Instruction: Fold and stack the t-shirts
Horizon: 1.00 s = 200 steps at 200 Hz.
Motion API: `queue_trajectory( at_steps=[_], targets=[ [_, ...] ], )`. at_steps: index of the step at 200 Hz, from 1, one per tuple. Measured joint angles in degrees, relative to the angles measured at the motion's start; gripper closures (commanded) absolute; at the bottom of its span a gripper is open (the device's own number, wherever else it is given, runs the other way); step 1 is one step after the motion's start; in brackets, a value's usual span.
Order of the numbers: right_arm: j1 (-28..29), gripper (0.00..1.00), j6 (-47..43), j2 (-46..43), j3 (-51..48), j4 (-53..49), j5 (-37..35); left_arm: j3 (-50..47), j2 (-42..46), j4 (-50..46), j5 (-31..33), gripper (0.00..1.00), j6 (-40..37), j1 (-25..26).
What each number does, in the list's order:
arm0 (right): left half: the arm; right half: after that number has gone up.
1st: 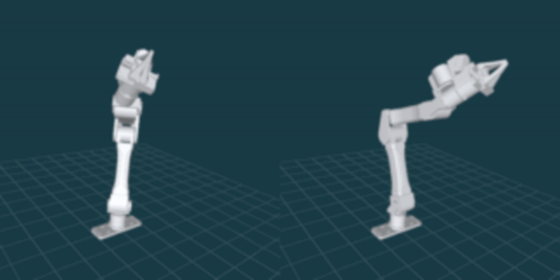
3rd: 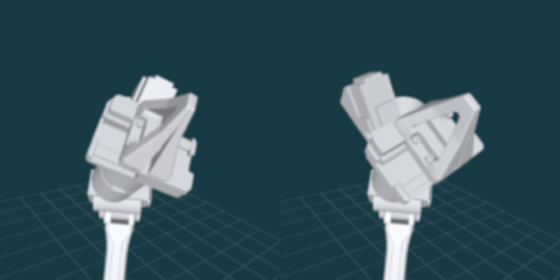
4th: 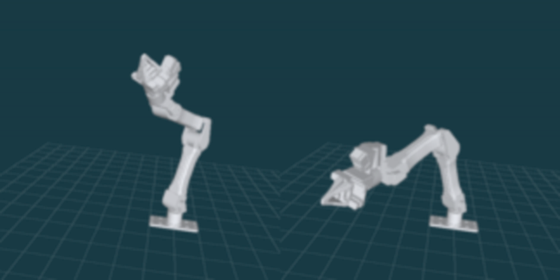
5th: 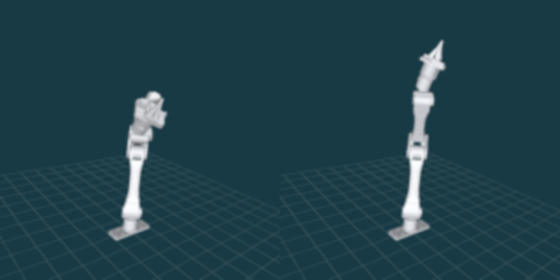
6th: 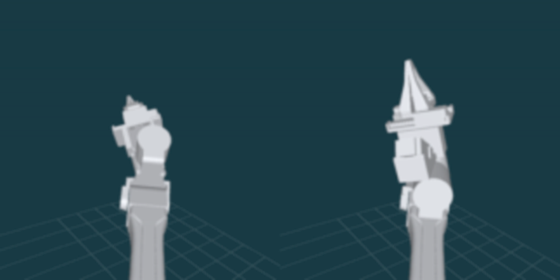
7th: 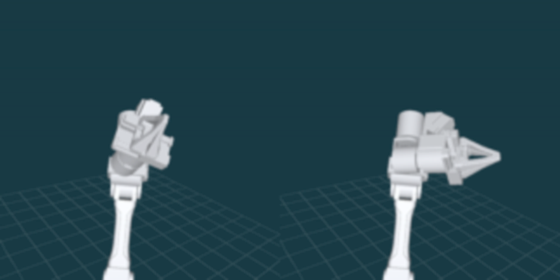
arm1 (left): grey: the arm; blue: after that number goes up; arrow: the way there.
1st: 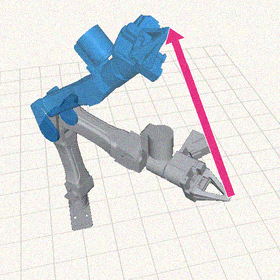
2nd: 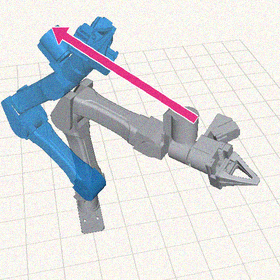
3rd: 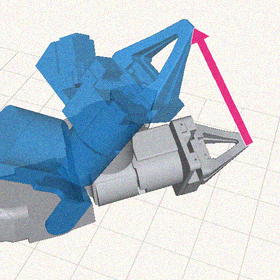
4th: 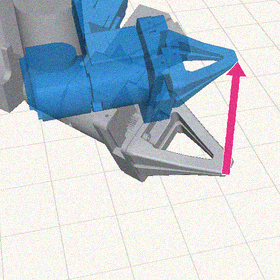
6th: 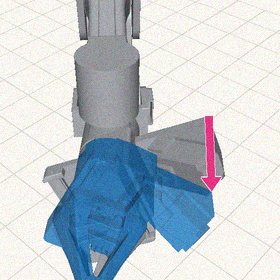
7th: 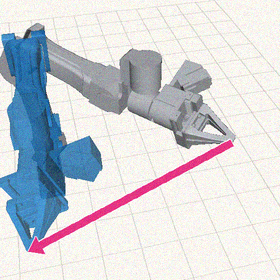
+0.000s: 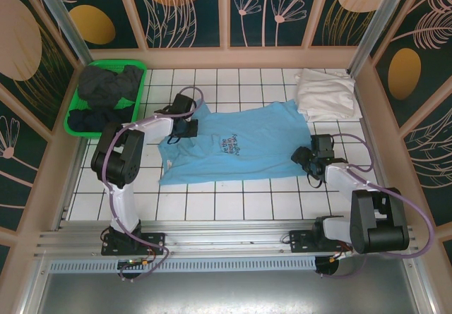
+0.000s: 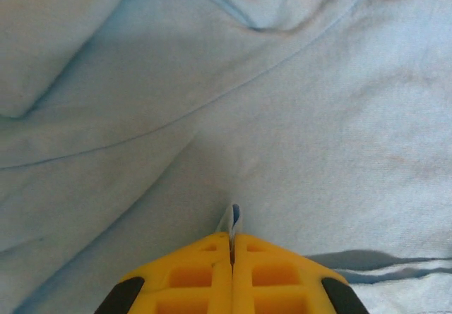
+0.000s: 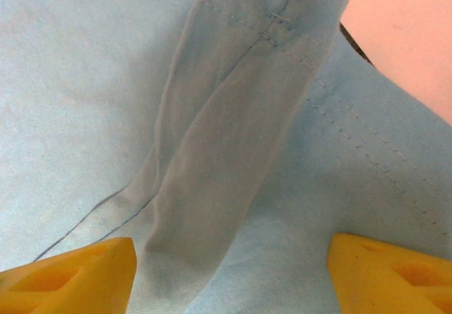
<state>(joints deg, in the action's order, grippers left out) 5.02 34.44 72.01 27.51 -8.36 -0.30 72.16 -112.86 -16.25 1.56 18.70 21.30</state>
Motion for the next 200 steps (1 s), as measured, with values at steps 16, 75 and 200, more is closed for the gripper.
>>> queue_trajectory(
  at_steps=[16,75,200],
  targets=[
    [-0.4,0.24,0.0,-0.1,0.0,0.0,0.0,0.2,0.7,-0.7,1.2,1.0,0.1,0.0],
    [-0.9,0.17,-0.1,-0.5,-0.2,0.0,0.3,0.3,5.5,-2.0,8.0,1.0,1.8,0.0],
    [-1.0,0.35,-2.9,-5.0,3.9,-2.4,0.8,-5.0,11.3,-1.4,8.2,0.31,4.6,-0.5]
  ],
)
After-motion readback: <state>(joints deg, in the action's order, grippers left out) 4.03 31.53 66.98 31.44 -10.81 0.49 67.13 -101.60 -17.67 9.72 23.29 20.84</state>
